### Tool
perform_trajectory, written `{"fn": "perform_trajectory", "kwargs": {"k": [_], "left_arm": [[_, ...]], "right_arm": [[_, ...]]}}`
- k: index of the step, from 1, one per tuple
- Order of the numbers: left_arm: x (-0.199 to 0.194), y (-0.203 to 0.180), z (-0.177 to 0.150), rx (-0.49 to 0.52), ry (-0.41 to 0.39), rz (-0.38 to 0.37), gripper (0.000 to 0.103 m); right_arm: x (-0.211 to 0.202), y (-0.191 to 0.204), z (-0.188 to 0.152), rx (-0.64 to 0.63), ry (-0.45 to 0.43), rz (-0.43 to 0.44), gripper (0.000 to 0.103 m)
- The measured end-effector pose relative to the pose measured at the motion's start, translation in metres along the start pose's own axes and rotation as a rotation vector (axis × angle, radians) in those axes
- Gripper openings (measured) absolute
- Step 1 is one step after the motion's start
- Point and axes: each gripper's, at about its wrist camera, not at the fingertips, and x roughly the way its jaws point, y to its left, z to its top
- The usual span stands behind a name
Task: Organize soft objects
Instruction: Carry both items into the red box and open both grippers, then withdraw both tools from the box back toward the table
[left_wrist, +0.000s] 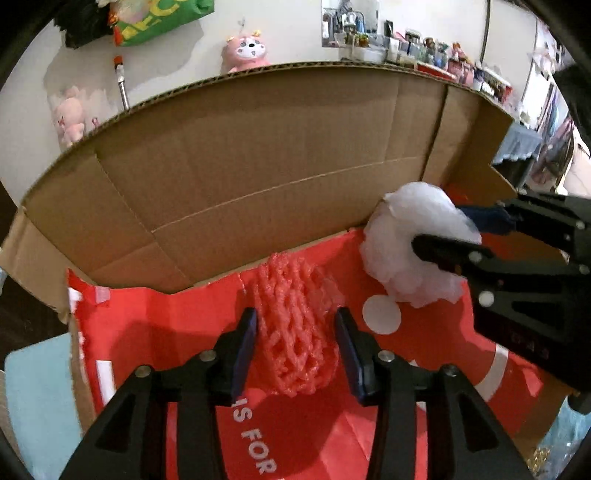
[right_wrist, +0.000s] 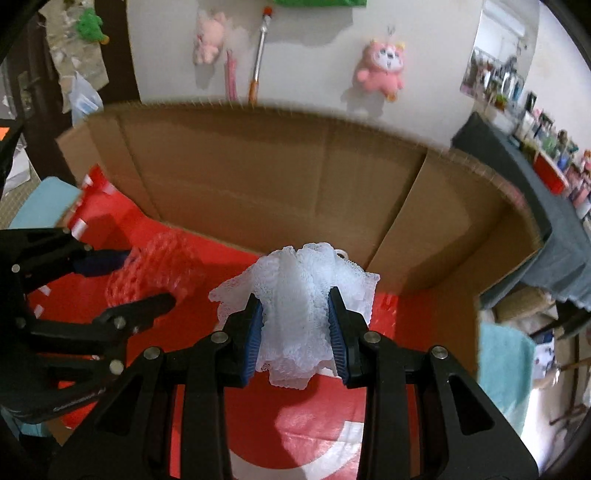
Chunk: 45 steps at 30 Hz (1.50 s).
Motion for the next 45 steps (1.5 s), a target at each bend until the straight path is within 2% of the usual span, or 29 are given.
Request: {"fn": "perform_trajectory", "kwargs": {"k": [7,16,22,24,29,32,38,45], "left_arm": [[-0.006,0.002,-0.003,-0.011,-0.02,-0.001,0.047],[-0.005,-0.001,0.001,-0.013,-0.023,0.005,0.048],[-0.007,-0.002,0.004,-0.014,-0.031,0.003,0.058],[-0.011,-0.001,0.003,-0.014,-0.039,0.001,0.066],[-0.023,-0.002,0.002,-0.018,-0.064,0.004,0.072],[-0.034,-0.001,0.0,-0.031,-0.081,0.002,0.08],[-0.072,-0.001,-0.008,-0.049,-0.142,0.02,0.092],[-0.139,-0.007,-0.026,-0.087,-0.262,0.03,0.103]], "right_arm": [[-0.002,-0.002,-0.005,-0.003,0.004,0.005,0.04],[-0.003,-0.006,-0.002,0.013,0.005,0.004,0.043],[-0.005,-0.007,-0.004,0.017,0.004,-0.005,0.049],[-0.006,-0.007,-0.004,0.023,0.006,-0.007,0.052],[-0.013,-0.009,-0.003,0.03,-0.001,-0.021,0.055],[-0.019,-0.01,-0.003,0.042,-0.007,-0.026,0.064],[-0.046,-0.01,-0.008,0.058,-0.029,-0.042,0.068],[-0.114,-0.004,-0.02,0.086,-0.128,-0.027,0.071]]}}
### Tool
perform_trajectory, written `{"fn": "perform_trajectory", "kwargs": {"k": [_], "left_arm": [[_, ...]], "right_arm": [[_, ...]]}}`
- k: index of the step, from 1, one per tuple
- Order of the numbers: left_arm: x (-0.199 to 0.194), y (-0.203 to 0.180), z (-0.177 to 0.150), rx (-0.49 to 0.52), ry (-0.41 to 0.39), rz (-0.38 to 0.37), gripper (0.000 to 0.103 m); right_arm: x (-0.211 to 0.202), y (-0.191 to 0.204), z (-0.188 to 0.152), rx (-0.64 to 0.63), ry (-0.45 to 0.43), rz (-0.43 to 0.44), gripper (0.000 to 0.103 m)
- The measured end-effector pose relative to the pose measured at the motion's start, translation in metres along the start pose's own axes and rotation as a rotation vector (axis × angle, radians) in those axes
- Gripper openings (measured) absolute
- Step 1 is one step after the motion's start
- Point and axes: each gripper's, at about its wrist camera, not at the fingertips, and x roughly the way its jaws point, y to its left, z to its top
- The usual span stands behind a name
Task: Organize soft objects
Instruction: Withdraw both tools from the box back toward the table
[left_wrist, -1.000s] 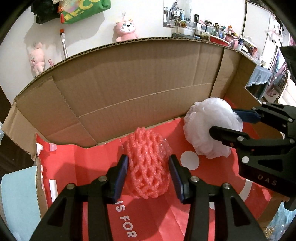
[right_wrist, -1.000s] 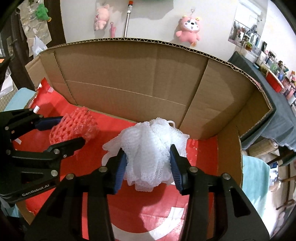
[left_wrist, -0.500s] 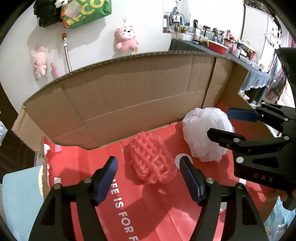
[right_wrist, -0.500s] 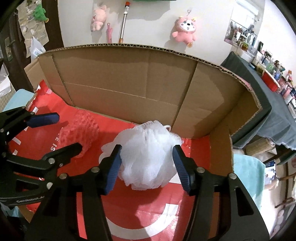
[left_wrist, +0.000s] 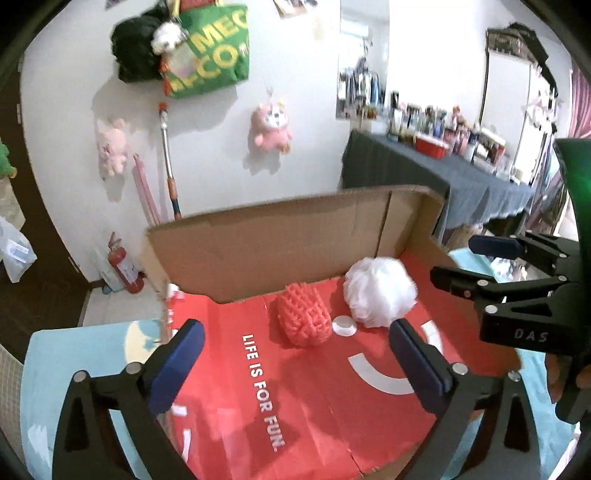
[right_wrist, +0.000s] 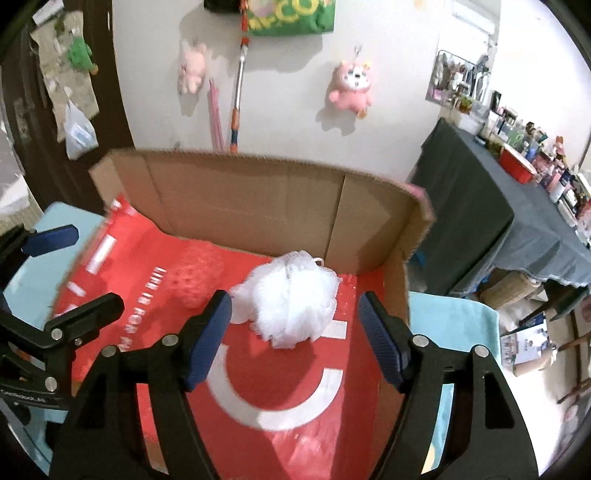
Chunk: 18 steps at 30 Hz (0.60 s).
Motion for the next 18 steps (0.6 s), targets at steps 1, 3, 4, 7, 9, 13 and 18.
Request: {"fn": "perform_trajectory", "kwargs": {"k": [1,3,4,7,9,13,18], "left_arm": [[-0.01,0.0,-0.001,-0.007,-0.015,0.002,0.103],[-0.031,-0.001,-0.004,-0.024,-0.05,0.001,0.103],[-0.043,-0.002,-0.007,-0.03,-0.069,0.004,0.103],[-0.078,-0.007,-0.016,-0.042,-0.135,-0.002,0.103],[-0.096,-0.011,-0.023,-0.046,-0.168,-0.011,0.103],[-0.131,-0.017,-0.044,-0.073,-0.22,-0.036,0.103],[-0.172,-0.025,-0.072,-0.073,-0.301,-0.022,0.103]], "right_arm": [[-0.015,0.002,-0.001,-0.002,-0.024,0.0,0.071],[-0.038,0.007,-0.003,-0.011,-0.064,-0.013,0.072],[-0.048,0.01,-0.004,-0.015,-0.082,-0.018,0.075],[-0.088,0.019,-0.015,-0.032,-0.16,-0.025,0.078],[-0.111,0.026,-0.025,-0.029,-0.211,-0.027,0.078],[-0.154,0.034,-0.051,-0.04,-0.3,-0.036,0.083],[-0.199,0.05,-0.089,-0.059,-0.392,-0.05,0.085]]}}
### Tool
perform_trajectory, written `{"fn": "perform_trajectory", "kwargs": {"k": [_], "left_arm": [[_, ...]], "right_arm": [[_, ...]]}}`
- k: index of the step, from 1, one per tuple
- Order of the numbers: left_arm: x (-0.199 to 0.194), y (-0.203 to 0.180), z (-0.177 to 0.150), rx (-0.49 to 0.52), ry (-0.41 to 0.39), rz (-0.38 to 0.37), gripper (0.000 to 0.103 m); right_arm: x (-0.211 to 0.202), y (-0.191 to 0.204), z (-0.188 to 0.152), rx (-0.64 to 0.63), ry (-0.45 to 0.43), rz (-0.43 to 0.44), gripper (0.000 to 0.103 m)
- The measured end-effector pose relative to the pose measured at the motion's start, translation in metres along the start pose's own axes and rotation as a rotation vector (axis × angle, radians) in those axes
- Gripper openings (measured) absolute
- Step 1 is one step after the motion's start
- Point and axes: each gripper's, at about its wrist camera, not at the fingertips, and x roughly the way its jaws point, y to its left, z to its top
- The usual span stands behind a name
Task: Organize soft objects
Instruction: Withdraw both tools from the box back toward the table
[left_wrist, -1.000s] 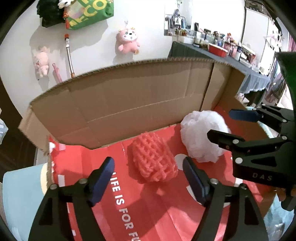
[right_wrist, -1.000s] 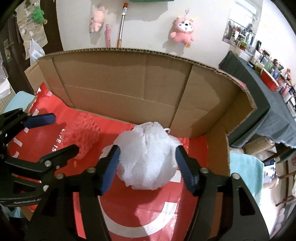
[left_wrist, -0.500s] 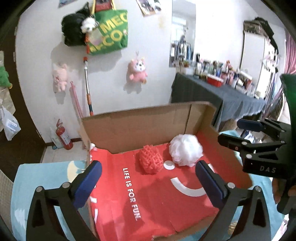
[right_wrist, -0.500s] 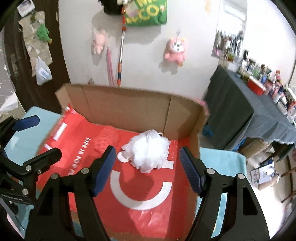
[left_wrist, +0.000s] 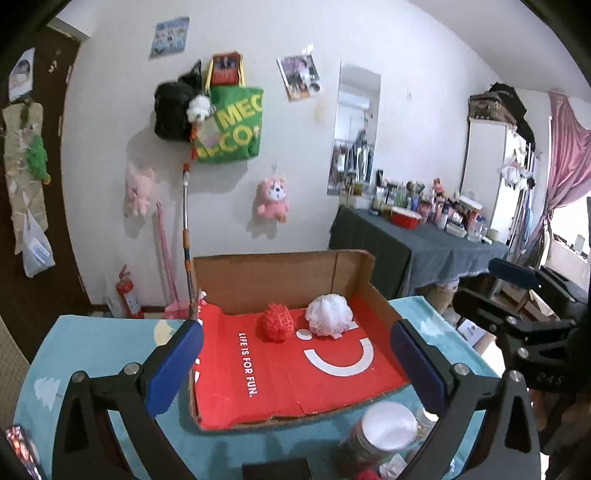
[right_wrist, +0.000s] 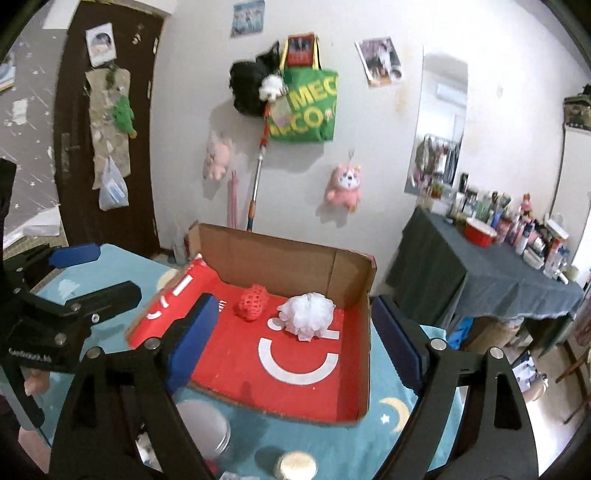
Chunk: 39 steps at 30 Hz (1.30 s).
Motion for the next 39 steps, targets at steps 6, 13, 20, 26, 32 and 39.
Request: {"fn": "perform_trajectory", "kwargs": {"k": [6,13,20,26,32,39], "left_arm": [[-0.05,-0.014,-0.027,0.015,-0.096,0.029,0.103],[-0.095,-0.039,-0.076,0.045,-0.183,0.07,0.103],[-0.102,-0.052,-0.129,0.032,-0.162,0.086,0.103],[-0.094,-0.057,-0.165,0.028,-0.113,0.085,0.103],[-0.078,-0.055,-0.192,0.02,-0.061,0.1,0.103],[-0.051,-0.048,-0.225,0.005,0.038,0.119,0.103]], "right_arm": [[-0.06,0.014,-0.028,0.003,-0.084,0.01,0.091],[-0.111,0.026,-0.076,0.024,-0.138,-0.004,0.096],[-0.125,0.028,-0.126,0.062,-0.131,-0.052,0.097],[-0.121,0.034,-0.169,0.058,-0.105,-0.113,0.097],[-0.103,0.037,-0.206,0.07,-0.031,-0.132,0.097],[-0.077,0.032,-0.237,0.124,0.061,-0.12,0.097]]}}
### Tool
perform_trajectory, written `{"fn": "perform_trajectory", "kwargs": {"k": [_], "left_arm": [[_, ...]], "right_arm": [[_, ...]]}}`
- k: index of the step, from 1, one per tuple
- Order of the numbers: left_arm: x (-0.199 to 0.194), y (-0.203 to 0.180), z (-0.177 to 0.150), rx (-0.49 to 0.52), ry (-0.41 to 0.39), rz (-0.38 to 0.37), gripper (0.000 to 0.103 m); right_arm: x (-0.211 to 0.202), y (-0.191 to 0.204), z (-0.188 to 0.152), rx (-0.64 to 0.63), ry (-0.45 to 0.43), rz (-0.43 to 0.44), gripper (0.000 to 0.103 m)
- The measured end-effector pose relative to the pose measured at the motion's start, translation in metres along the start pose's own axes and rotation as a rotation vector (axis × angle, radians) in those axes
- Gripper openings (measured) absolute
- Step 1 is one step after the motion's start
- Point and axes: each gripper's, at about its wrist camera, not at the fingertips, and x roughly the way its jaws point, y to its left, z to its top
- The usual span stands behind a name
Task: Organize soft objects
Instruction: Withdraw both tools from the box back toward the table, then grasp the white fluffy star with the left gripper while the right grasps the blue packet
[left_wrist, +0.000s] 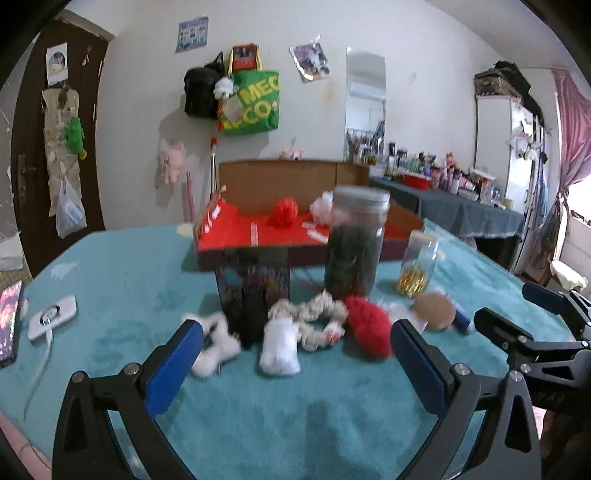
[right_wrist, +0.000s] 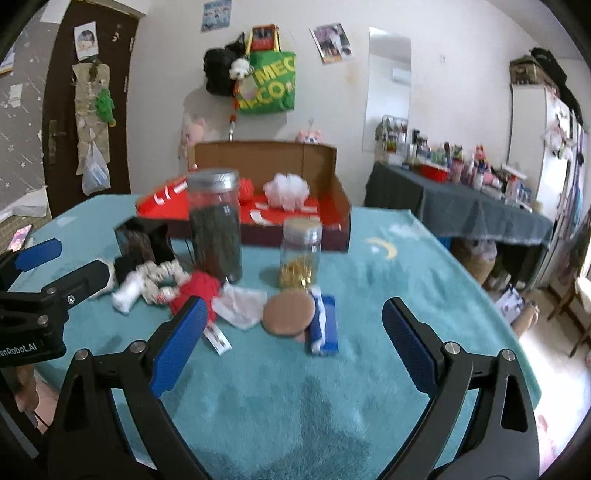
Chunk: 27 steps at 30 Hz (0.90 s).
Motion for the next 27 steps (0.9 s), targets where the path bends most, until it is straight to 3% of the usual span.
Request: {"fn": "perform_trajectory", "kwargs": {"k": [8,21,27], "left_arm": [[0.021,0.006,-0.02,-0.013,0.09,0.006,0.103],[0.025,0.03,-0.007,-0.007,0.122,0.013,0.103],[0.028,0.059,0.0,0.007,0.167,0.053,0.103]], "right_arm": [[0.022,0.003,-0.019,0.006,0.078,0.014,0.097],[0.042,-0.008,-0.016,0.037,0.141,0.019,0.097],[0.053,-0.024,-0.008,0.035,0.19,0.017,0.097]]}}
